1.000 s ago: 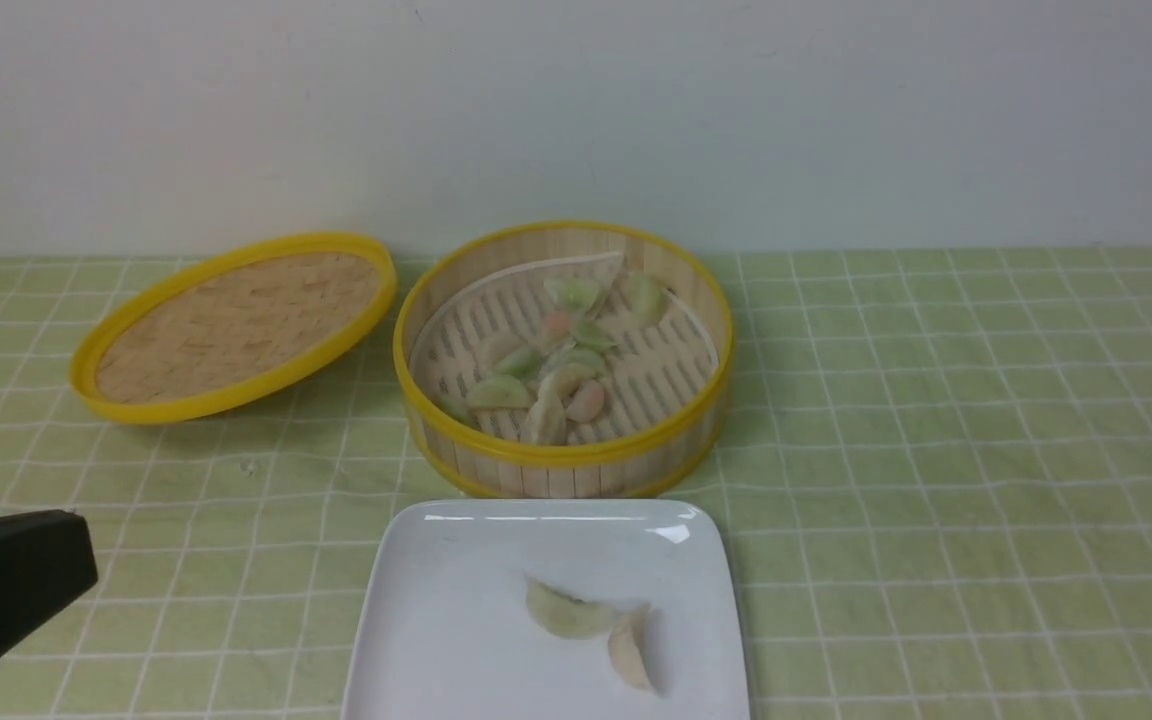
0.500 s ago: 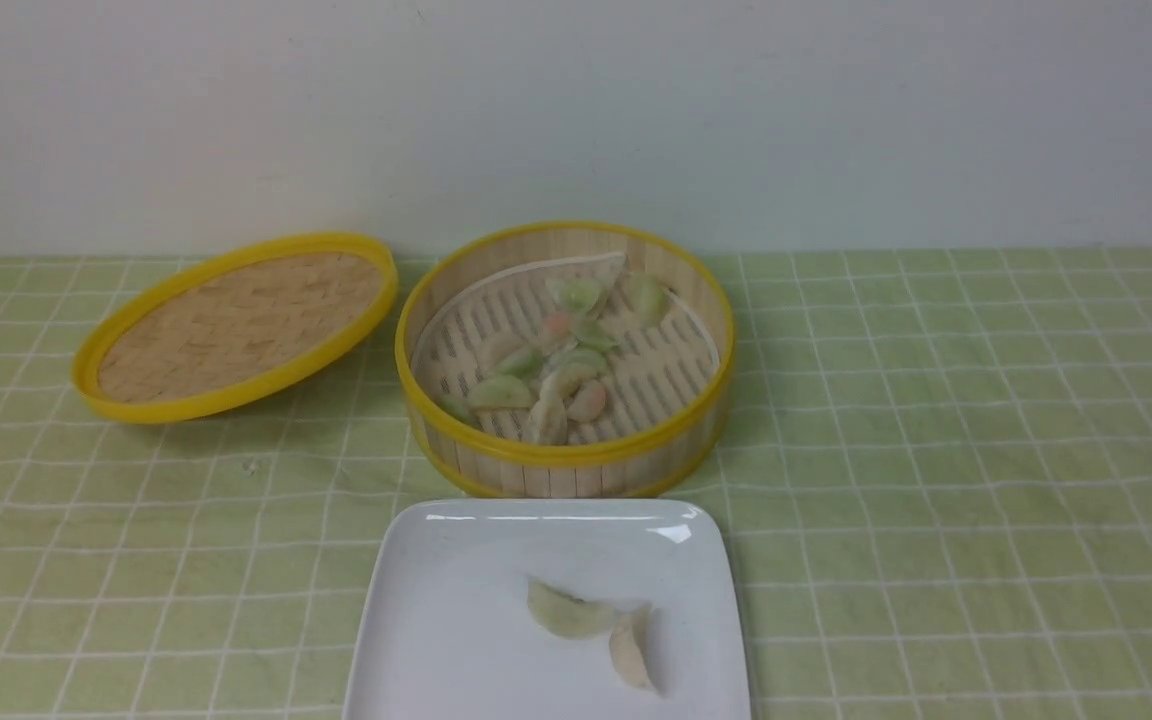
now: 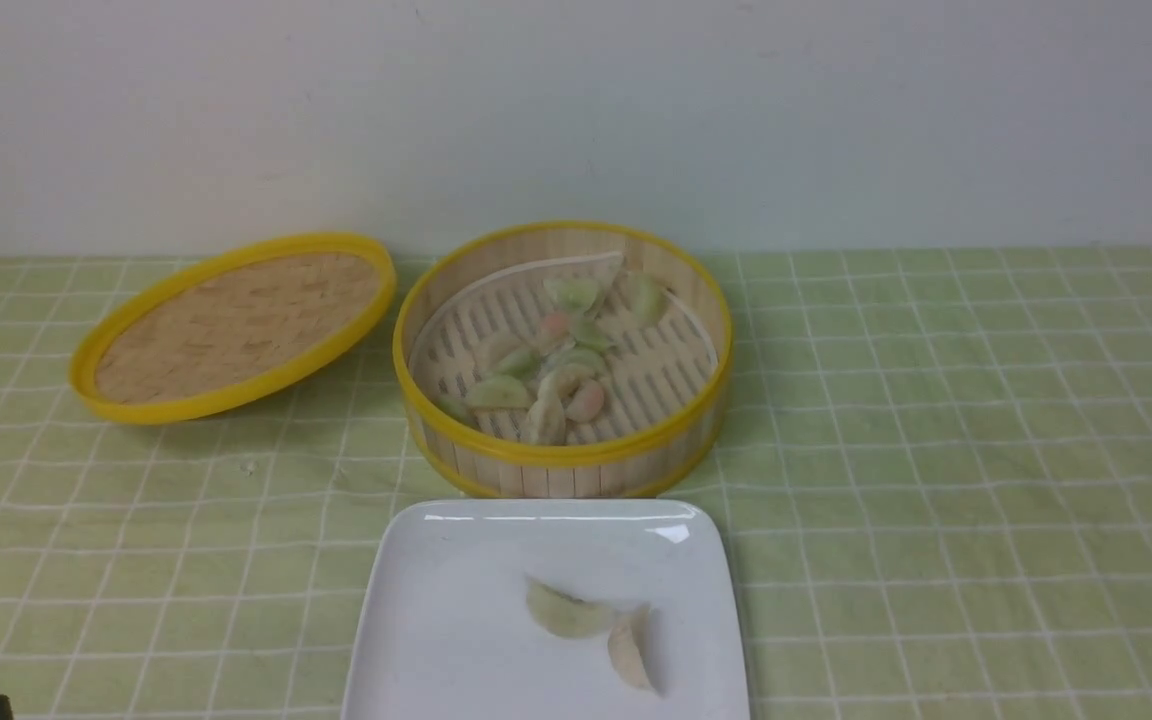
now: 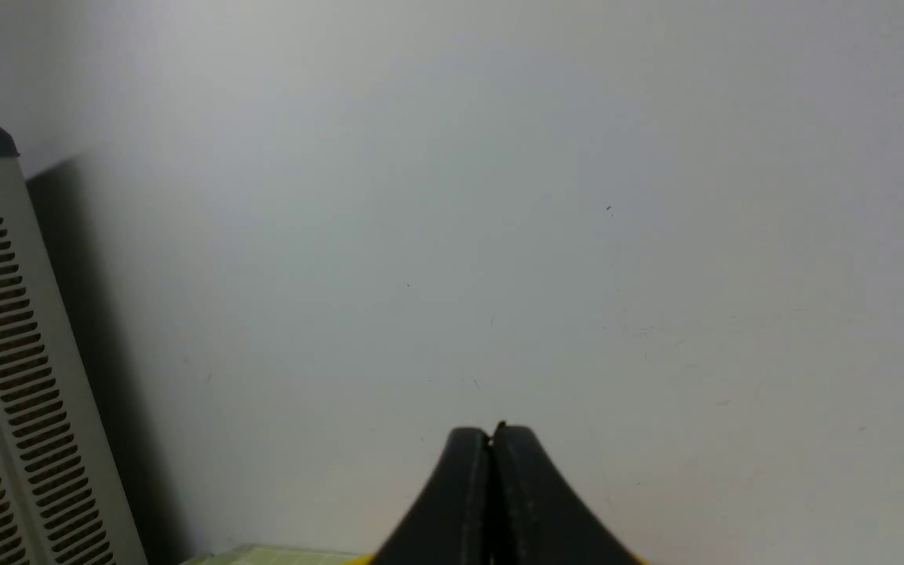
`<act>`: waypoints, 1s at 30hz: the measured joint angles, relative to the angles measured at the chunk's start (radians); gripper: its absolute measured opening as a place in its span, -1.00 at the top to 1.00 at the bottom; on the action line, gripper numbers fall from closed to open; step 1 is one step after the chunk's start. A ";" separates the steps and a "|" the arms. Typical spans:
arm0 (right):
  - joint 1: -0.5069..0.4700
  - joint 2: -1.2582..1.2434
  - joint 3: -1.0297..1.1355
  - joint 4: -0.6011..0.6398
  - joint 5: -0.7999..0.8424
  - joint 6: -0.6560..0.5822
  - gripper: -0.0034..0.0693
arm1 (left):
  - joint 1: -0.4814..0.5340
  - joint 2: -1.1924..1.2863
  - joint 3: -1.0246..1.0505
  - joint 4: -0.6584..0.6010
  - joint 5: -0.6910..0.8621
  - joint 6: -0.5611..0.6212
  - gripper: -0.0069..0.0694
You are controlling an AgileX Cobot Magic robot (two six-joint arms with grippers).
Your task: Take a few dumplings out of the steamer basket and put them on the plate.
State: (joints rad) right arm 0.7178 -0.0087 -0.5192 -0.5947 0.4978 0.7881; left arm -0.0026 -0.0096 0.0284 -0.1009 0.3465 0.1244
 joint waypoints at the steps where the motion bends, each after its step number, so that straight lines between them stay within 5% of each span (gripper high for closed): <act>1: 0.000 0.000 0.000 0.000 0.000 0.000 0.94 | 0.000 0.000 0.000 0.004 0.015 -0.001 0.83; 30: 0.000 0.000 0.000 0.002 0.001 0.000 0.94 | 0.000 0.000 0.000 0.004 0.031 -0.001 0.83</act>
State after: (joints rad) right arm 0.7178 -0.0087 -0.5192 -0.5928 0.4988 0.7881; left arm -0.0026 -0.0096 0.0286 -0.0972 0.3779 0.1234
